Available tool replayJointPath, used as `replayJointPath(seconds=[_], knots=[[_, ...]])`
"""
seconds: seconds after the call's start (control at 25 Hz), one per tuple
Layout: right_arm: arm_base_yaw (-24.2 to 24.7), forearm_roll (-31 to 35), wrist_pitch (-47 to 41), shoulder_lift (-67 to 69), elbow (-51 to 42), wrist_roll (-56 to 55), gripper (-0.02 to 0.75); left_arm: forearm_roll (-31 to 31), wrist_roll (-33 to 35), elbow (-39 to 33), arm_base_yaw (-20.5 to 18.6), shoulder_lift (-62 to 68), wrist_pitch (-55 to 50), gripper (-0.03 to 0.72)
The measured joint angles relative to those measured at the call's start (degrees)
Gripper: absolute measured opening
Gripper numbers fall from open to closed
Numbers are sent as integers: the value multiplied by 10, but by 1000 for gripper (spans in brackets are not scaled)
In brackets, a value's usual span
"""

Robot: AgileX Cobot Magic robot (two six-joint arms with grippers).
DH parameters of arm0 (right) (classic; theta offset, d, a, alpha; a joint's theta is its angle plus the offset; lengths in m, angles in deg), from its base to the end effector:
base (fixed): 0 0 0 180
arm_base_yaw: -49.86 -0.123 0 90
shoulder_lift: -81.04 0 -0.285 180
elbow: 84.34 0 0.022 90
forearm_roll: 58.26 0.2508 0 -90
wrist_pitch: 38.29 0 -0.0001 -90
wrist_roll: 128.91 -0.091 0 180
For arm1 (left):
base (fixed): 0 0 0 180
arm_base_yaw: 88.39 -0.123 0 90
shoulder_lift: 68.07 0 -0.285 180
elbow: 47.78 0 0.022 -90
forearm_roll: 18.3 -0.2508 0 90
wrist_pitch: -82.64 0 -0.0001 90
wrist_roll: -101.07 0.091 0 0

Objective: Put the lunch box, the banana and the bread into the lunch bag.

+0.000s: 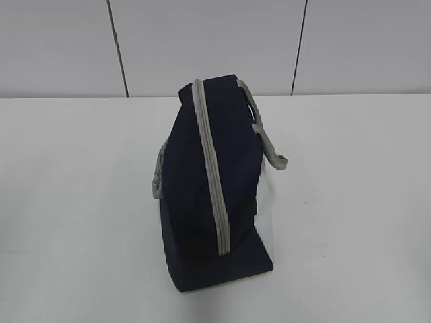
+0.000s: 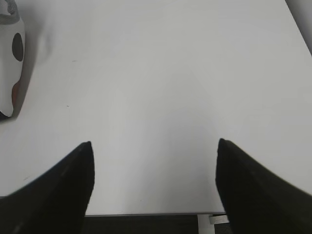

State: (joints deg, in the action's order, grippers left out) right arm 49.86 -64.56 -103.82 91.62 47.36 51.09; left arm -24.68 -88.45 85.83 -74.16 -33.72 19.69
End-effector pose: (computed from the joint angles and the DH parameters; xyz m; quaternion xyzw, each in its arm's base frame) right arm -0.0021 -0.0091 0.2727 0.0032 0.8833 -0.0549 0.4656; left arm 0.0627 -0.0066 0.2730 0.0476 0.9476 -0.0102 0.3158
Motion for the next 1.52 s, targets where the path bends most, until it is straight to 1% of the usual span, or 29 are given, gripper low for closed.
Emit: replayJointPath(seconds=[0.52,0.6,0.76,0.84,1.04,1.2,1.32,1.52], knots=[[0,-1,0,0,0,0,576,4,-2,-1,0,-8,0,377],[0,-1,0,-6,0,0,576,4,-2,-1,0,-29,0,375],[0,-1,0,-33,-1,0,576,5,-2,-1,-4,-113,-2,374],[0,-1,0,-36,-1,0,576,5,-2,-1,-21,-157,-5,374],[0,-2,0,-38,-1,0,577,5,-3,-1,-92,-228,-8,349],[0,-2,0,-38,-1,0,576,5,-3,-1,-138,-268,-10,340],[0,-3,0,-38,-1,0,576,5,-3,-1,-153,-274,-14,340],[0,-4,0,-38,-1,0,577,5,-4,-1,-154,-275,-14,340]])
